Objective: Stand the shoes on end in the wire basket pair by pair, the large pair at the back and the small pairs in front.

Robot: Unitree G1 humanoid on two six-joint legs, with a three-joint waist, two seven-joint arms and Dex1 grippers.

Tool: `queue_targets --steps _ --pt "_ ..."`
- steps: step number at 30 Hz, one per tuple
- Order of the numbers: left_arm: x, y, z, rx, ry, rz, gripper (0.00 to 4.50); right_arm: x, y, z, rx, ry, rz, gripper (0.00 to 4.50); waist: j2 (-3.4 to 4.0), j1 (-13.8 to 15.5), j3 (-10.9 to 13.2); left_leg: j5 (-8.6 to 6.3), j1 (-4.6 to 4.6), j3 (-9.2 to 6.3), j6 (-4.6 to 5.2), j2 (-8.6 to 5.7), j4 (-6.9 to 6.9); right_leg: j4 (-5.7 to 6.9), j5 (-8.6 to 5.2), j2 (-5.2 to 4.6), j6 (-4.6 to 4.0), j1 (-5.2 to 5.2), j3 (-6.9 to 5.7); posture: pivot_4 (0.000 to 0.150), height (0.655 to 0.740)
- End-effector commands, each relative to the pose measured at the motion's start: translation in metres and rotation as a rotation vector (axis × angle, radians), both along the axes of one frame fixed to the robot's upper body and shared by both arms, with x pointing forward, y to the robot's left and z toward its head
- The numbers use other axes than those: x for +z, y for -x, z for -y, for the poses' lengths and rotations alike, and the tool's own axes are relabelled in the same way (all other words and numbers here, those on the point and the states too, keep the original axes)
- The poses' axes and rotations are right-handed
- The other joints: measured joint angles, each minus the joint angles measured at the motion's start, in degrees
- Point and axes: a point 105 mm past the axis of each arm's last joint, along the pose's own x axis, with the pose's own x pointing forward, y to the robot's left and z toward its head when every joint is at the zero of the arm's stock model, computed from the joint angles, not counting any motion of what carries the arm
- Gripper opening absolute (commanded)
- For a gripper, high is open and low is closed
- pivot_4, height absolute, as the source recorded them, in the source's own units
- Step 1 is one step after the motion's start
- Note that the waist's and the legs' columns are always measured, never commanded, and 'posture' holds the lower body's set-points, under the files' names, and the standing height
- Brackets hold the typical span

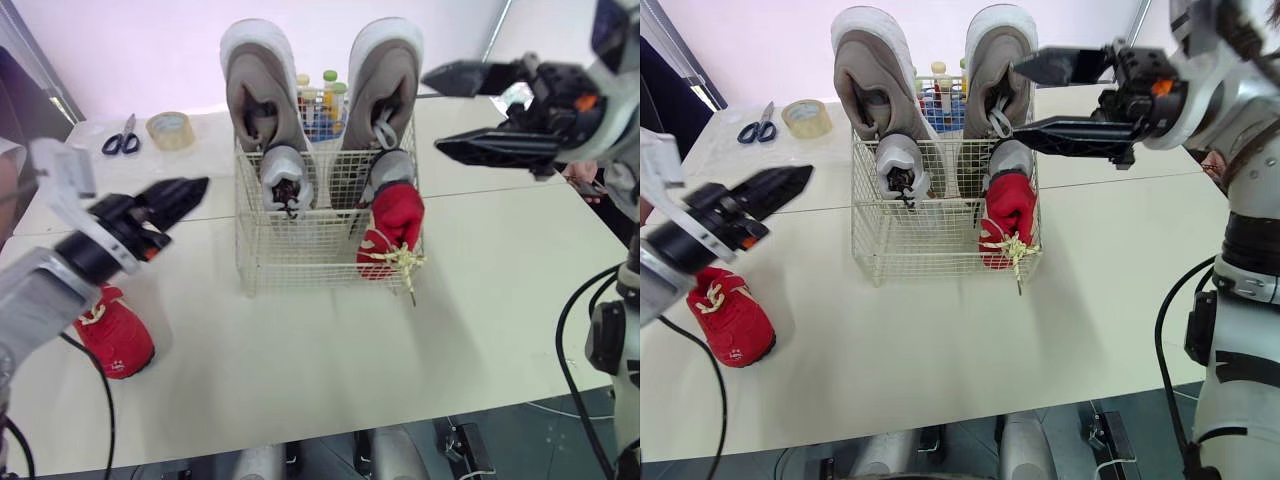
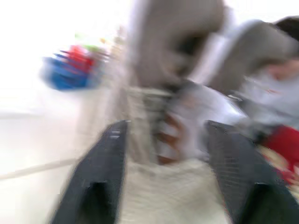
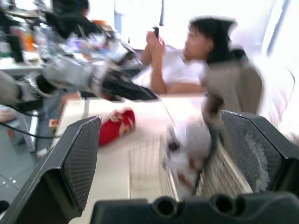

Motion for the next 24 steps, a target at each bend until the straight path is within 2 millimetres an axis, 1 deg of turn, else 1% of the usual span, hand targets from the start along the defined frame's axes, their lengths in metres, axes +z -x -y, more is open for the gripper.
queue_targets --steps 1,2,3,4,5,6,7,10,14,19,24 --pt "0.031 -0.001 -0.055 0.327 -0.153 0.017 4.41 -0.012 0.024 -0.017 0.147 0.115 0.004 4.50 -0.01 0.0 0.0 0.00 -0.01 0.13 0.00 -0.01 -0.05 0.02 0.01 -0.09 -0.01 -0.09 -0.01 0.150 0.7400" --pt "0.030 -0.001 -0.075 0.436 -0.205 -0.056 4.41 -0.021 0.030 -0.020 0.192 0.167 0.002 4.50 -0.02 0.1 0.0 0.00 -0.02 0.33 0.00 0.00 -0.11 0.08 0.02 -0.23 -0.01 -0.25 -0.01 0.150 0.7400" --pt "0.025 0.001 -0.093 0.528 -0.243 -0.149 4.41 -0.032 0.034 -0.022 0.222 0.227 0.018 4.50 -0.03 0.1 0.0 0.00 -0.02 0.38 0.01 -0.01 -0.14 0.08 0.03 -0.24 0.00 -0.27 -0.03 0.150 0.7400" --pt "0.015 0.006 -0.116 0.650 -0.216 -0.264 4.41 -0.046 0.036 -0.022 0.242 0.303 0.051 4.50 -0.02 0.1 0.0 0.00 0.00 0.47 0.01 -0.01 -0.20 0.07 0.03 -0.25 0.00 -0.31 -0.03 0.150 0.7400" --pt "0.003 0.015 -0.137 0.778 -0.147 -0.372 4.41 -0.059 0.036 -0.022 0.255 0.368 0.079 4.50 -0.02 0.1 0.0 -0.01 0.00 0.55 0.02 -0.01 -0.26 0.07 0.03 -0.25 0.02 -0.37 -0.03 0.150 0.7400" --pt "-0.007 0.024 -0.150 0.864 -0.098 -0.448 4.41 -0.068 0.036 -0.021 0.265 0.409 0.097 4.50 -0.01 0.0 0.0 -0.02 0.06 0.60 0.05 0.00 -0.31 0.07 0.02 -0.26 0.06 -0.40 -0.03 0.150 0.7400" --pt "-0.012 0.032 -0.155 0.914 -0.071 -0.493 4.41 -0.071 0.035 -0.021 0.269 0.423 0.109 4.50 -0.02 -0.1 0.0 -0.04 0.17 0.71 0.07 -0.01 -0.40 0.10 0.01 -0.36 0.08 -0.40 -0.02 0.150 0.7400" --pt "-0.029 0.051 -0.153 0.980 0.019 -0.569 4.41 -0.069 0.031 -0.024 0.292 0.421 0.141 4.50 -0.15 -0.7 0.1 -0.06 0.17 0.78 -0.02 0.01 -0.43 0.20 0.11 -0.48 0.24 -0.52 0.04 0.150 0.7400" --pt "-0.066 0.065 -0.141 0.997 0.087 -0.629 4.41 -0.069 0.030 -0.026 0.328 0.430 0.172 4.50 -0.22 -1.1 0.0 -0.04 0.24 0.77 -0.18 0.03 -0.49 0.23 0.06 -0.59 -0.02 -0.55 0.04 0.150 0.7400" --pt "-0.104 0.072 -0.123 1.008 0.182 -0.692 4.41 -0.076 0.021 -0.024 0.316 0.465 0.179 4.50 -0.37 -1.2 0.0 -0.06 0.35 0.84 -0.16 0.04 -0.56 0.12 0.10 -0.63 -0.12 -0.46 0.05 0.150 0.7400" --pt "-0.121 0.071 -0.114 1.009 0.222 -0.746 4.41 -0.076 0.020 -0.024 0.320 0.466 0.172 4.50 -0.38 -1.2 0.0 -0.06 0.35 0.87 -0.16 0.05 -0.56 0.09 0.12 -0.63 -0.16 -0.45 0.05 0.150 0.7400"
